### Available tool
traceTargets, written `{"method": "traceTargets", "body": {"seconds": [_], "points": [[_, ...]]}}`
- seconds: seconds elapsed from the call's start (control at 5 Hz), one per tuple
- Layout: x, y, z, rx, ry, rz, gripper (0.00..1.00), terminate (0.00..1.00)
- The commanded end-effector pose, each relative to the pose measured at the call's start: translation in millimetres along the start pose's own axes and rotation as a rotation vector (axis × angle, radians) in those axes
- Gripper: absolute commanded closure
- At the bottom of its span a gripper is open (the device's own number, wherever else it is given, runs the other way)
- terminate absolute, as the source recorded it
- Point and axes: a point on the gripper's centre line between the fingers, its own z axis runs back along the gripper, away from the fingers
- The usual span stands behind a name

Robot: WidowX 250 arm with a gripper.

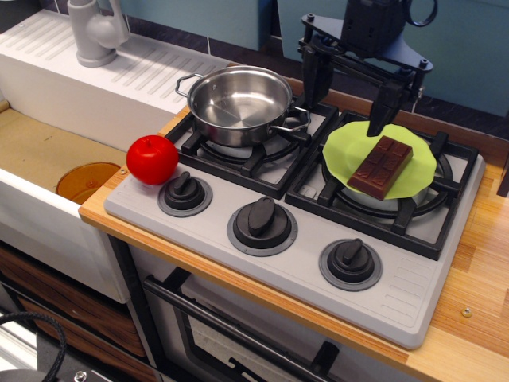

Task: Put chocolate on plate and apple in pot or pan on stove

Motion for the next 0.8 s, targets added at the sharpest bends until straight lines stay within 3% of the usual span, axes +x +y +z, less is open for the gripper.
{"method": "traceTargets", "body": {"seconds": [0.0,0.2,0.6], "points": [[-24.0,51.4,35.0,0.16,-0.103,0.047,0.0,0.0],[-32.9,68.2,36.9,0.233,-0.112,0.058,0.0,0.0],[-44.7,106.5,26.7,0.251,-0.121,0.057,0.0,0.0]]}}
